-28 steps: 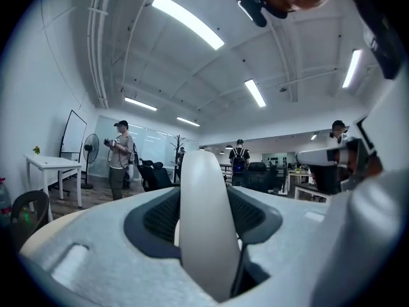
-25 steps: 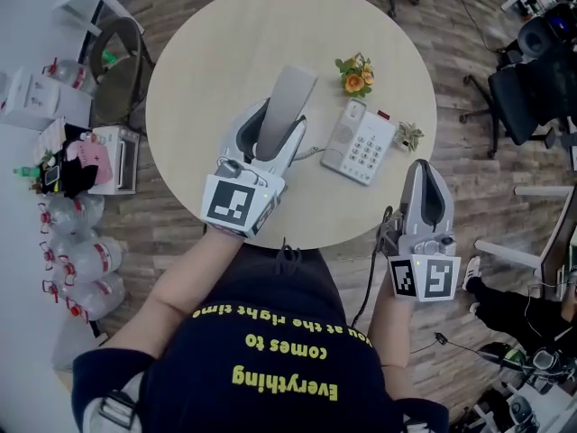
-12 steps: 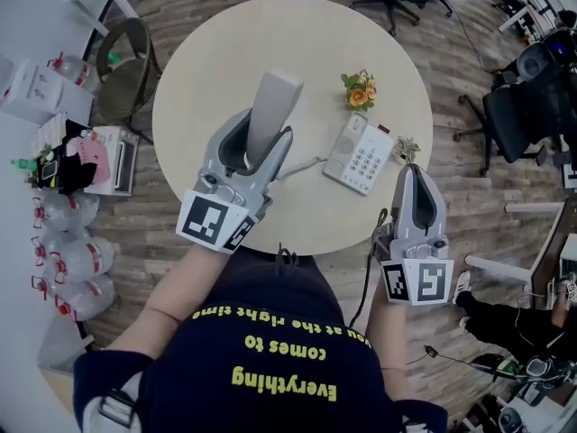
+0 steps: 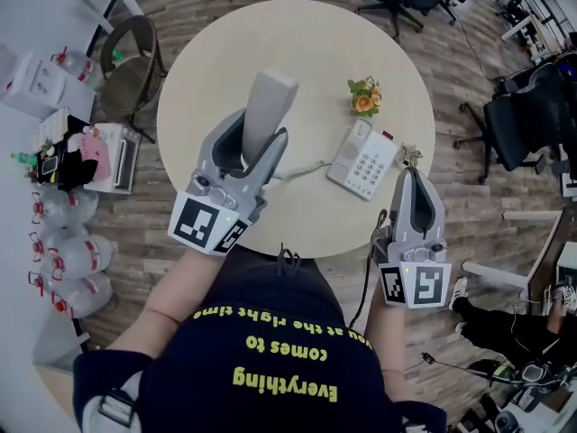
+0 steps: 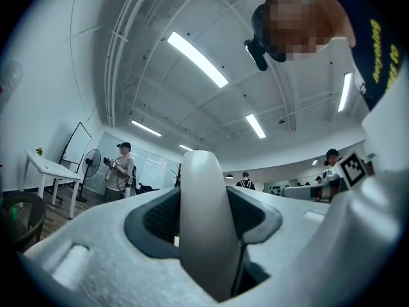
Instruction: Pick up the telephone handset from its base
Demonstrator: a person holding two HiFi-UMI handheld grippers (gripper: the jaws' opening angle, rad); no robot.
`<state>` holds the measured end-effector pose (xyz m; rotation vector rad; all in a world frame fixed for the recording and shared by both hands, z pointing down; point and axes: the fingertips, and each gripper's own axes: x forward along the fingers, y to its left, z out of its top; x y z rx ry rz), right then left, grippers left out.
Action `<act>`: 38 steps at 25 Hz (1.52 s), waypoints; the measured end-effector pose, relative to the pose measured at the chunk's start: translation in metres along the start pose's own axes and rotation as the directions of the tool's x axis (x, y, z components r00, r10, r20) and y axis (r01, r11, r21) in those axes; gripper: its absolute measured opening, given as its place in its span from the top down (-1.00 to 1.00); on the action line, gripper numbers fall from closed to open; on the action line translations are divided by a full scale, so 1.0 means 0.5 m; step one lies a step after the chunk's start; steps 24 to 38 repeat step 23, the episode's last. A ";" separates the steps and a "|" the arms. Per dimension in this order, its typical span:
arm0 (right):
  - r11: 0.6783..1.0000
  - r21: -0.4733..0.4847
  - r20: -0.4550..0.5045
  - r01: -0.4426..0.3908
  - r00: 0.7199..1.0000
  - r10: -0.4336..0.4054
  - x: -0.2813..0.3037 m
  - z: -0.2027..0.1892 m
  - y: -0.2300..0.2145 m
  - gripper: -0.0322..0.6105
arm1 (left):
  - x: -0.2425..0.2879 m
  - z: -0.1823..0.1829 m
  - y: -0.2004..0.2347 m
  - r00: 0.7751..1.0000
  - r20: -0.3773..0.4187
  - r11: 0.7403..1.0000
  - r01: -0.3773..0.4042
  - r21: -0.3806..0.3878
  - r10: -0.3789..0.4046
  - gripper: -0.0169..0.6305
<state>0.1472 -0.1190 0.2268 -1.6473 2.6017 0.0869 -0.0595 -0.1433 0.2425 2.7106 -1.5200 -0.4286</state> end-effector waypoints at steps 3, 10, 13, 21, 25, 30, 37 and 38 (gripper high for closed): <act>1.000 -0.002 0.000 0.003 1.000 -0.003 0.004 0.001 0.000 0.87 | 0.000 0.000 0.003 1.000 -0.002 1.000 -0.002 0.005 0.002 0.26; 1.000 0.003 -0.001 0.010 1.000 -0.010 0.007 -0.005 0.003 0.87 | 0.002 -0.010 0.010 1.000 -0.011 1.000 0.004 -0.003 -0.004 0.26; 1.000 0.006 -0.003 0.017 1.000 -0.017 0.012 -0.005 -0.003 0.87 | 0.011 -0.014 0.013 1.000 -0.018 1.000 0.008 -0.005 -0.008 0.26; 0.999 0.010 -0.003 0.035 0.999 -0.035 0.011 -0.009 -0.020 0.87 | 0.025 -0.029 0.012 0.999 -0.033 1.000 0.008 -0.015 -0.008 0.26; 0.999 0.012 -0.002 0.038 0.999 -0.038 0.009 -0.011 -0.026 0.86 | 0.029 -0.033 0.010 0.999 -0.036 1.000 0.008 -0.016 -0.009 0.26; 0.999 0.012 -0.002 0.038 0.999 -0.038 0.009 -0.011 -0.026 0.86 | 0.029 -0.033 0.010 0.999 -0.036 1.000 0.008 -0.016 -0.009 0.26; 0.999 0.012 -0.002 0.038 0.999 -0.038 0.009 -0.011 -0.026 0.86 | 0.029 -0.033 0.010 0.999 -0.036 1.000 0.008 -0.016 -0.009 0.26; 0.999 0.012 -0.002 0.038 0.999 -0.038 0.009 -0.011 -0.026 0.86 | 0.029 -0.033 0.010 0.999 -0.036 1.000 0.008 -0.016 -0.009 0.26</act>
